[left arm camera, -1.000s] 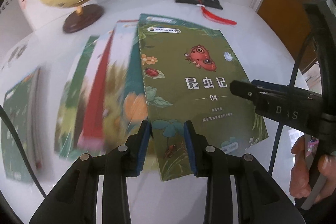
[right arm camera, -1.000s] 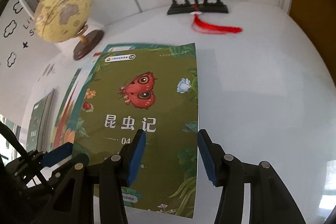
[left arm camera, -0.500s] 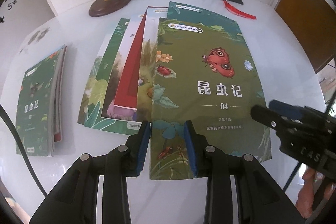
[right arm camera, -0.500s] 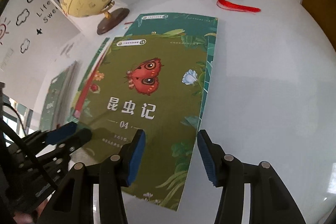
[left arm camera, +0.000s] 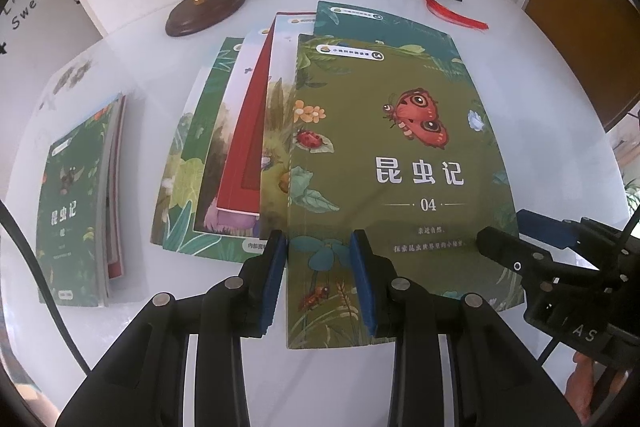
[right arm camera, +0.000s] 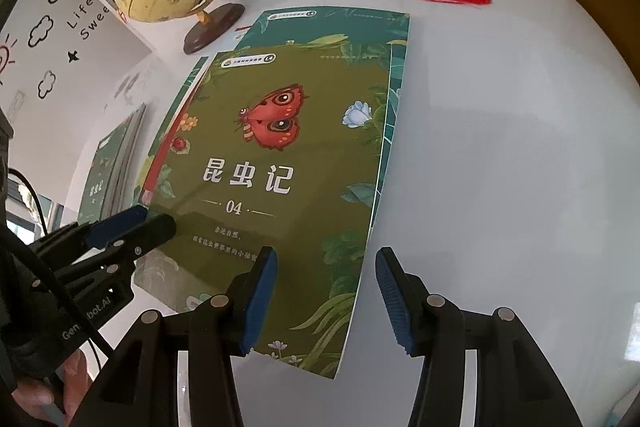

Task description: Organize books

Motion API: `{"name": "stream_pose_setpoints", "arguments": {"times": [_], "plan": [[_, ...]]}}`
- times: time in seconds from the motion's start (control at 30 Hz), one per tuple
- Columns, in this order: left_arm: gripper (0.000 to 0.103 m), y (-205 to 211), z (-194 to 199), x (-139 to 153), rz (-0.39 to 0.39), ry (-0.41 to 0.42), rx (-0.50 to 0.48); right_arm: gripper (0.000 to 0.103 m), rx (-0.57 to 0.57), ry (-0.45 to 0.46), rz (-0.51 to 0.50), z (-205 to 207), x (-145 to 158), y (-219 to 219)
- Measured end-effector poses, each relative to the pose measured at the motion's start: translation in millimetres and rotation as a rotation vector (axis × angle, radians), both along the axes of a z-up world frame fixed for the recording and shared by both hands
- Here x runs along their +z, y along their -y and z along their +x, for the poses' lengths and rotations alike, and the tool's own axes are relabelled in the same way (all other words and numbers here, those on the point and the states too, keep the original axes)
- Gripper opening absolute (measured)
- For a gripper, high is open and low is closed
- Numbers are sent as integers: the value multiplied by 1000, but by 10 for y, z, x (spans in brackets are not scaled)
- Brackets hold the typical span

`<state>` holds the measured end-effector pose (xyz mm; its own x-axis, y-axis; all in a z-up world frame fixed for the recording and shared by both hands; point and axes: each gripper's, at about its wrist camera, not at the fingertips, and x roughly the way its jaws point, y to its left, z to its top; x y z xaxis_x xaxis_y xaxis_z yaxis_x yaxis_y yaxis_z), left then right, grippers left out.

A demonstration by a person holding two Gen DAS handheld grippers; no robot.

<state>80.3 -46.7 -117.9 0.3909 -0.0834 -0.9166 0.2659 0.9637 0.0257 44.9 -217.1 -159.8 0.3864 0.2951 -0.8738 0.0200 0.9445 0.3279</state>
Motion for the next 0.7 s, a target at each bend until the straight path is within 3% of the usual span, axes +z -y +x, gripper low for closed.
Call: {"name": "stream_pose_setpoints", "arguments": {"times": [0.7], "plan": [[29,26,-21,-1,26,14,3,51,-25,-43,79,-34,-92,79]]}}
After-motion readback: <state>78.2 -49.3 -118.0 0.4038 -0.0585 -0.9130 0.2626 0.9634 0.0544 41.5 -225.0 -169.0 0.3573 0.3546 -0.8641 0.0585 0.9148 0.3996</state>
